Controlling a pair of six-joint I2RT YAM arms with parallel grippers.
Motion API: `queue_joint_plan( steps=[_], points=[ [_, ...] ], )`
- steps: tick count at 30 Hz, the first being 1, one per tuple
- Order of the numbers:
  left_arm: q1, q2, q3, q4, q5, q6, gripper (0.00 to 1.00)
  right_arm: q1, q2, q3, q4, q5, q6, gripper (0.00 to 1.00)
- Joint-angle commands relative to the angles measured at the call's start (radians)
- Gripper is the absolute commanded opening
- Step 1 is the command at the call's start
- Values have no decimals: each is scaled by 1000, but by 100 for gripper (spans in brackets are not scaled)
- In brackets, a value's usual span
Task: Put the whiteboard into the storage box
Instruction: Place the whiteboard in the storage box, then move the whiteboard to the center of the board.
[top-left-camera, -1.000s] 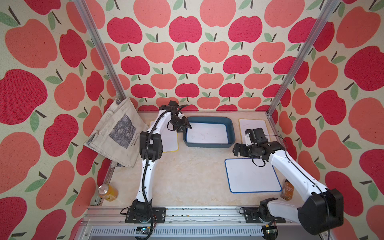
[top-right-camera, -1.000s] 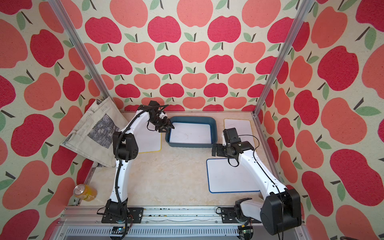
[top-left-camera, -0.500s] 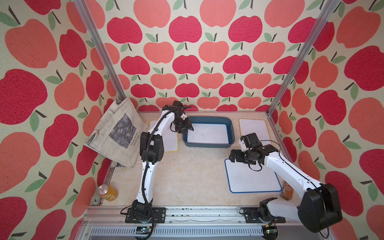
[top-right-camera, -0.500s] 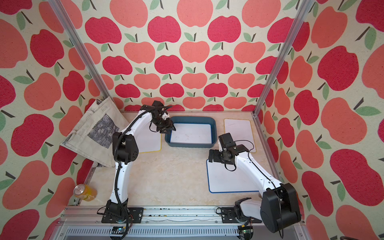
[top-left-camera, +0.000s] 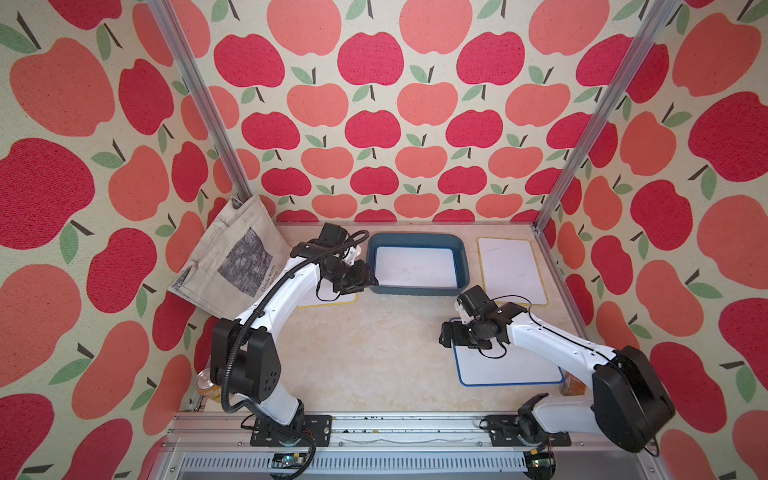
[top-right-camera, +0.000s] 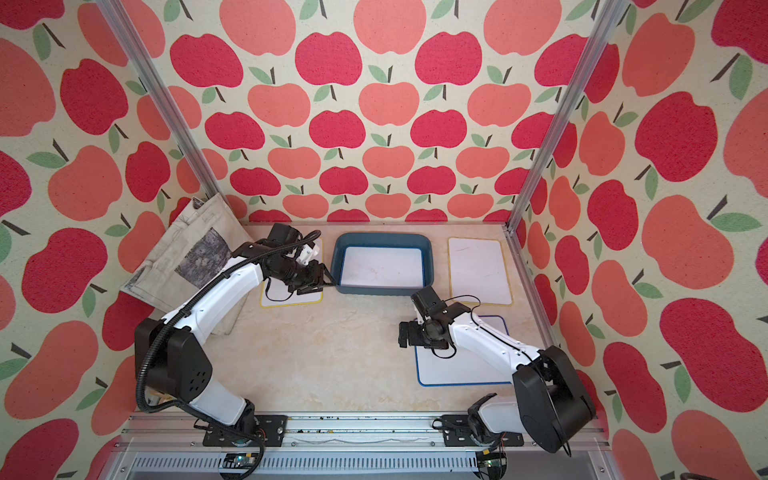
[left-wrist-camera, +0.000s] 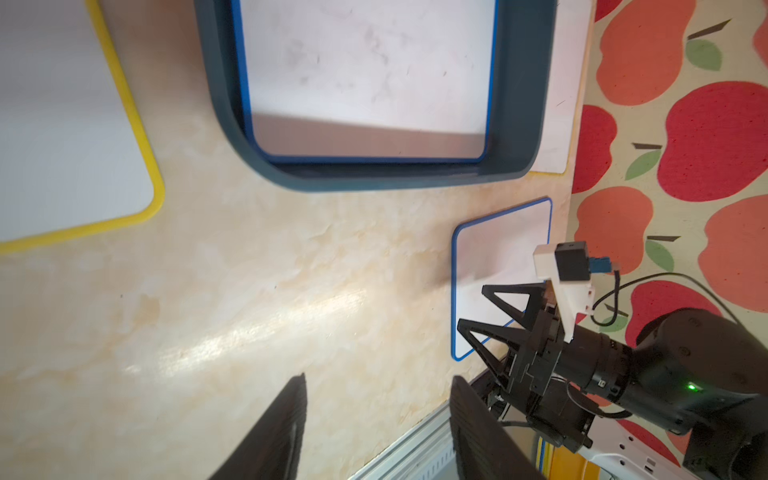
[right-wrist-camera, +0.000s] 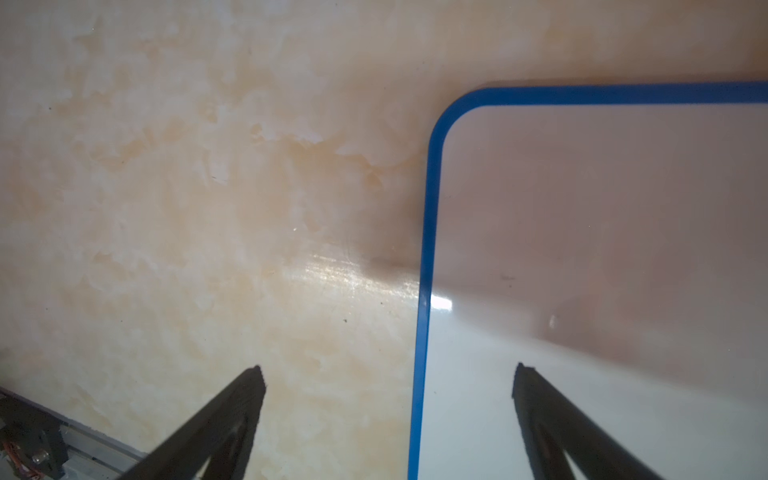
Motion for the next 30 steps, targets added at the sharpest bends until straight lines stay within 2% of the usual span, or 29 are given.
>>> queue_joint_plan(
  steps=[1, 6, 14, 23, 30],
  points=[
    [9, -84, -110, 59, -21, -42, 58, 35, 30, -21, 32, -10, 56, 98],
    [27, -186, -214, 76, -15, -55, 59, 71, 86, -27, 54, -12, 83, 98],
    [60, -263, -290, 87, 9, -51, 59, 136, 167, -10, 114, -34, 142, 98],
    [93, -324, -387, 109, 40, -57, 59, 240, 326, 132, 256, -125, 179, 98],
    [102, -402, -447, 51, -44, -75, 59, 332, 521, 375, 253, -187, 142, 98]
  ],
)
